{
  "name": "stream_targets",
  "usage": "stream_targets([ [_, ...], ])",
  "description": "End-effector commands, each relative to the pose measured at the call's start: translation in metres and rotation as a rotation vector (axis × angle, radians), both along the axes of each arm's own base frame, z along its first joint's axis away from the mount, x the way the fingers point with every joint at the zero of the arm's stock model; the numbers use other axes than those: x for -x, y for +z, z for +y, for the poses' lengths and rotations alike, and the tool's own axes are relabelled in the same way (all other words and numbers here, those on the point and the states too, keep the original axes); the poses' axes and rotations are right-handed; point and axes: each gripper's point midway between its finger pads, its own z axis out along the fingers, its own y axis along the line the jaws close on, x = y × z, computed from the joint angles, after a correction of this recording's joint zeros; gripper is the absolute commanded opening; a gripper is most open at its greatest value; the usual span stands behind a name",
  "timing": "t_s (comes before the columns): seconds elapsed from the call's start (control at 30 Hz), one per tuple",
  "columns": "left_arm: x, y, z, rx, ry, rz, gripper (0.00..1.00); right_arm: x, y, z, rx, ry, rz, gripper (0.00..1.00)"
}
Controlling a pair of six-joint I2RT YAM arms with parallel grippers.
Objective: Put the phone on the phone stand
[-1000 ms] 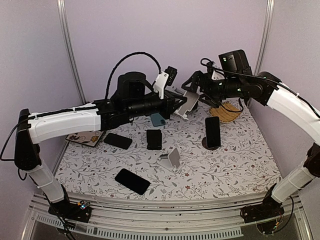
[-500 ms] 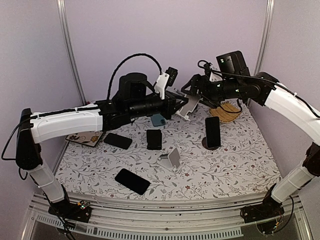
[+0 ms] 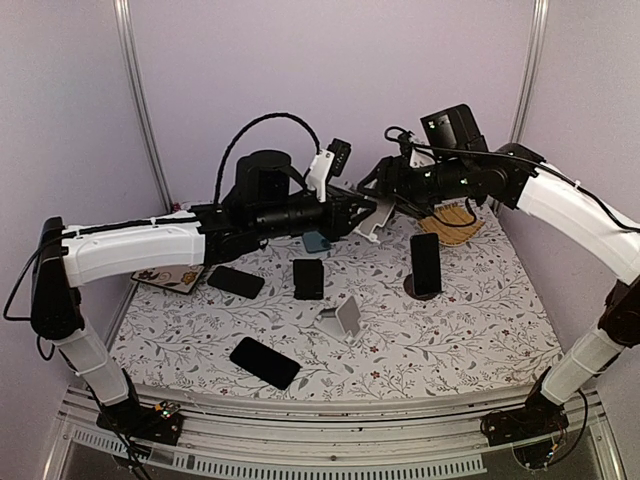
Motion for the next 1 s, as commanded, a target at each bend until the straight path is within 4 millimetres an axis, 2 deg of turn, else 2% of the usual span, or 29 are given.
stream_targets([
  [0.0,-0.003,-0.005,0.022,0.016,0.031,0.037,0.35,-0.015,0.006,0.0,0.057,-0.031,-0.068,0.31],
  [0.1,-0.004,-0.012,0.042,0.012,0.072,0.063,0.54,-0.028,0.001,-0.004,0.124,-0.065,-0.11,0.31],
  [0.23,-0.003,-0.02,0.071,0.007,0.128,0.099,0.66,-0.046,-0.019,-0.004,0.224,-0.087,-0.148,0.31],
  [0.4,-0.006,-0.02,0.11,0.033,0.234,0.15,0.71,-0.071,-0.055,0.002,0.335,-0.106,-0.175,0.3],
  [0.63,-0.019,-0.043,0.162,-0.011,0.411,0.291,0.72,-0.105,-0.113,0.012,0.471,-0.127,-0.201,0.3],
  [0.83,-0.032,-0.065,0.203,-0.047,0.555,0.405,0.74,-0.125,-0.16,0.003,0.55,-0.178,-0.186,0.3],
  [0.97,-0.038,-0.077,0.218,-0.057,0.599,0.455,0.74,-0.134,-0.182,-0.001,0.561,-0.203,-0.181,0.3],
])
